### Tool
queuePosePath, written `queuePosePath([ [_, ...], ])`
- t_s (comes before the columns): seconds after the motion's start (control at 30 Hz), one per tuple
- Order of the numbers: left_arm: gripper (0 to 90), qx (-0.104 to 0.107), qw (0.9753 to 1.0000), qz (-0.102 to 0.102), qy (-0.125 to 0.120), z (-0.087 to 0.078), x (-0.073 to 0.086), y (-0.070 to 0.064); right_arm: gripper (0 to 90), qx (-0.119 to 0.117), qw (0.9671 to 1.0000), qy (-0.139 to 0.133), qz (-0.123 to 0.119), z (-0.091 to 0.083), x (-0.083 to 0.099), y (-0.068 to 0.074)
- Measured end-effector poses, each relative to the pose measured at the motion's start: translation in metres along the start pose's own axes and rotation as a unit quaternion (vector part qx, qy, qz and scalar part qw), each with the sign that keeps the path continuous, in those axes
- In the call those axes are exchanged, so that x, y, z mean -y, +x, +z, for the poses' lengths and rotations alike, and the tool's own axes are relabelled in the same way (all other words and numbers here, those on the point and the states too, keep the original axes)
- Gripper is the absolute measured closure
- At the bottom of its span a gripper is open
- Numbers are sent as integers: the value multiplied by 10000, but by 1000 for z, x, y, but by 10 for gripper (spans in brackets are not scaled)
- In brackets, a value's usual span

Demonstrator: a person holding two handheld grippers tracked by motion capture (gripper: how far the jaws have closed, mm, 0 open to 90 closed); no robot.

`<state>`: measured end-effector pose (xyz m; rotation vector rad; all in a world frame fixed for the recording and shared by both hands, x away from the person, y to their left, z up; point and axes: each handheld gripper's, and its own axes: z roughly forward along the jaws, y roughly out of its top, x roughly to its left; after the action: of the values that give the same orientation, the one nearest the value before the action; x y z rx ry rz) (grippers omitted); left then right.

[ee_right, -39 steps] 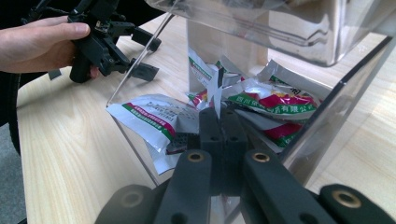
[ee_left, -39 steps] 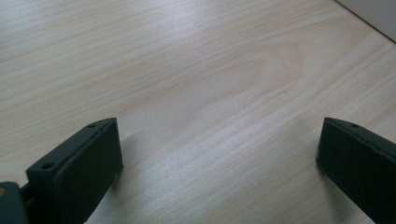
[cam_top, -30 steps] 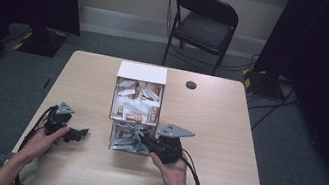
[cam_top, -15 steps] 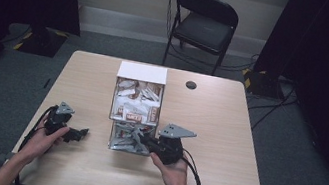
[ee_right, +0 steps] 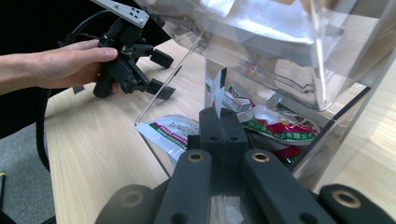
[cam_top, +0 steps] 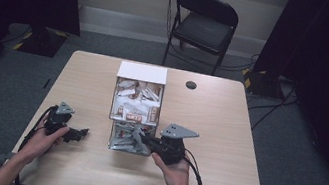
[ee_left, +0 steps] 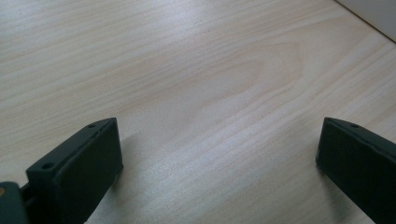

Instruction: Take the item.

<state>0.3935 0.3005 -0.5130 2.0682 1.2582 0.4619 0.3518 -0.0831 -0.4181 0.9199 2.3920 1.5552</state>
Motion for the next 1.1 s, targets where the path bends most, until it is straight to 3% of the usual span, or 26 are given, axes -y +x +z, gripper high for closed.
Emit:
queuePosePath([
  [1.1,0,0,10000,-1,0,0,0,0,900,-21,9997,-232,94,-29,-3,1],
])
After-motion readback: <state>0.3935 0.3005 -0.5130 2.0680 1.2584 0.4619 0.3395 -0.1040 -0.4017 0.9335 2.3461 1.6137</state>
